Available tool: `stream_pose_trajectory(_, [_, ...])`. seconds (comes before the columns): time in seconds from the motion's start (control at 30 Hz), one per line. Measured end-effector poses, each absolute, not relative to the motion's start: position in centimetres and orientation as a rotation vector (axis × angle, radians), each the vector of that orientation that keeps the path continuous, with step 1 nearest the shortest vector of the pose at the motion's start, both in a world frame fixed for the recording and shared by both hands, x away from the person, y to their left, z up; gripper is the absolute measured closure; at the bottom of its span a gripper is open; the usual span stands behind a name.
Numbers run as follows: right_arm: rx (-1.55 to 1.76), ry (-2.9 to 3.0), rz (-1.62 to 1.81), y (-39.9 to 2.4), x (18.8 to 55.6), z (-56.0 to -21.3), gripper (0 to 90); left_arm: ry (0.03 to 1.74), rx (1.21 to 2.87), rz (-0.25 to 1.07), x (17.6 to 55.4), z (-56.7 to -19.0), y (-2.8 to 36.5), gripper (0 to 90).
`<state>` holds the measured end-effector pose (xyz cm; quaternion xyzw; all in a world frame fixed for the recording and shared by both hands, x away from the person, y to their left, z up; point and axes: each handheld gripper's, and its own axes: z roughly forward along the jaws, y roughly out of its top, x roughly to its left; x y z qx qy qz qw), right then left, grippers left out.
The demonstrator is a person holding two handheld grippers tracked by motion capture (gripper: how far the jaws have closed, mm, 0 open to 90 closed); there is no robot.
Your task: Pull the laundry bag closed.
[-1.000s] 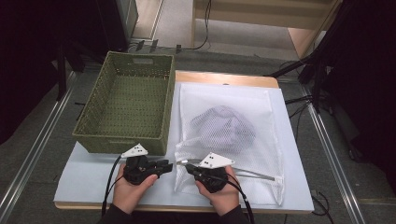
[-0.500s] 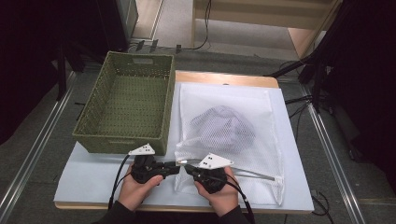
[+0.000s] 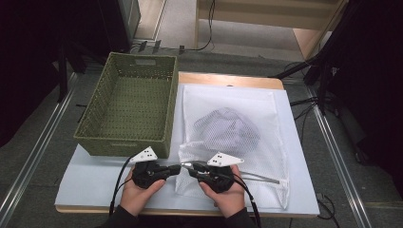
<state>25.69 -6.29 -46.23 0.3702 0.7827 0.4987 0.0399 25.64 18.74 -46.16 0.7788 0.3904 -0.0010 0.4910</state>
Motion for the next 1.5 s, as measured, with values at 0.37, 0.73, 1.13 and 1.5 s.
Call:
stream_pose_trajectory(0.37, [1.299,2.434,1.726,-6.4,26.6,-46.4,80.9,0.89,1.955,0.112,24.8,-45.8,18.1,89.4])
stream_pose_trajectory(0.73, [1.266,2.44,1.723,-6.1,26.4,-46.3,87.7,0.879,1.972,0.133,24.6,-45.8,18.1,89.1])
stream_pose_trajectory(1.13, [1.215,2.414,1.729,-6.1,26.0,-46.0,87.8,0.906,1.981,0.052,25.6,-46.0,17.8,73.5])
stream_pose_trajectory(1.5, [1.204,2.396,1.661,-6.2,25.8,-45.8,87.9,0.871,1.964,0.076,25.1,-45.6,17.9,90.0])
